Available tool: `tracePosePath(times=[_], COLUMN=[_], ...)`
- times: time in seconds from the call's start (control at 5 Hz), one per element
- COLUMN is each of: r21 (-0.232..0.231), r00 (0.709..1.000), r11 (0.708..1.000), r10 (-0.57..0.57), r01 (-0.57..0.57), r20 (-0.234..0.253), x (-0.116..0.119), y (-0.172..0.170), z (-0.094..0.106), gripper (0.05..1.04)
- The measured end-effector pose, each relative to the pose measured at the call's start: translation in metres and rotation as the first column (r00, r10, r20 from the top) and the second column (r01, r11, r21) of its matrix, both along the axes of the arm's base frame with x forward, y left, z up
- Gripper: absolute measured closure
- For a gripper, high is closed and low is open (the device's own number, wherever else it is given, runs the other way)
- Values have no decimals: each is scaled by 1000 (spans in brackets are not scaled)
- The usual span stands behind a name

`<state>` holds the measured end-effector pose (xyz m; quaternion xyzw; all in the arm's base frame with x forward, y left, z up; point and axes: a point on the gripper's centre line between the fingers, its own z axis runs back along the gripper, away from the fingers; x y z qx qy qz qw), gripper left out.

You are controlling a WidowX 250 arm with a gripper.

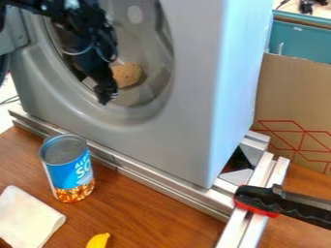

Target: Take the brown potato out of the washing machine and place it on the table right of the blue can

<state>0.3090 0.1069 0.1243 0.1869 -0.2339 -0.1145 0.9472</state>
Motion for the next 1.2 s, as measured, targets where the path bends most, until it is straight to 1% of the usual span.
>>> tracePosePath(times=[0.2,0.4,0.6,0.8,1.0,1.2], r21=[17,-15,-46,-79,-96,-107], r00=[999,1000,1000,998,997,996], r11=[1000,1000,999,995,992,991], r10=[-25,-23,15,59,78,70], r01=[26,23,-15,-58,-78,-76], r20=[-20,4,5,7,-6,-61], x=[21,32,36,39,48,54], y=[-13,-8,12,29,40,42], z=[1,6,11,7,-2,-10], gripper=[85,85,85,85,85,85])
